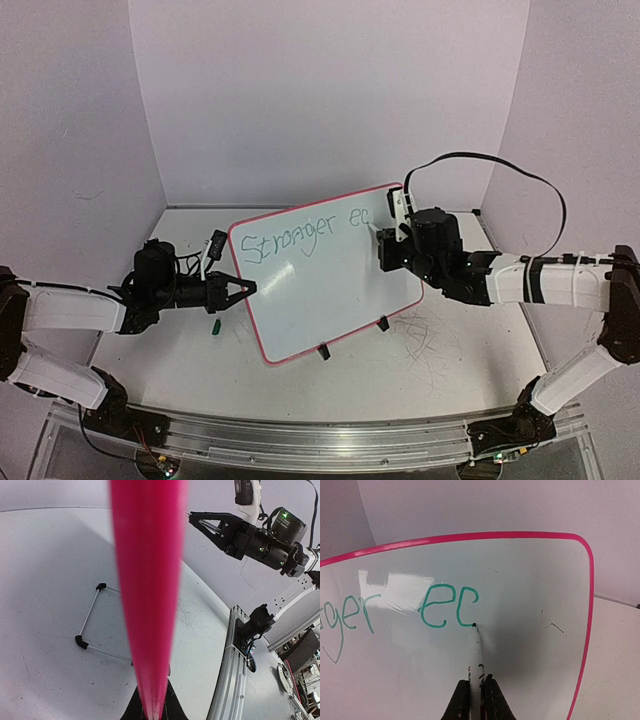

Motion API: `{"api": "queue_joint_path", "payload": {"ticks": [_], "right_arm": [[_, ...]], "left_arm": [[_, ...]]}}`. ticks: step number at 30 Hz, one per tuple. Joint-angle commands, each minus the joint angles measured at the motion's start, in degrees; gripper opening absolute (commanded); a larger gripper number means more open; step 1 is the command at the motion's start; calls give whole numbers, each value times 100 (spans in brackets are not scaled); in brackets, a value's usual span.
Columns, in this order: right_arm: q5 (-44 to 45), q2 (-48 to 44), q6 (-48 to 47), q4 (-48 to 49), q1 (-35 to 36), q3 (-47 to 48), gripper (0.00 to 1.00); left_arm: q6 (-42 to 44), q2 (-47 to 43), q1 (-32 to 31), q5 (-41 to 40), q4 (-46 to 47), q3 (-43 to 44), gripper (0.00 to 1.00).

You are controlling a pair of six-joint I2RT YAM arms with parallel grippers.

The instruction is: Write a sentence on the whiteboard

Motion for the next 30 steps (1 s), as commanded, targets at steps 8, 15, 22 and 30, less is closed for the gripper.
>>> {"api": "queue_joint_path", "payload": {"ticks": [8,15,22,30], "right_arm": [[246,259,-64,310,-20,488,0],[343,356,-104,329,-22,627,0],[258,287,-75,198,-22,555,0],[93,56,99,-4,-18,169,0]], "left_arm": [[435,-80,24,-126,-50,143,0],[435,-124,26,-142,-53,118,0],[440,-117,26,-139,-53,110,0],[453,-79,27,-147,-53,125,0]]}}
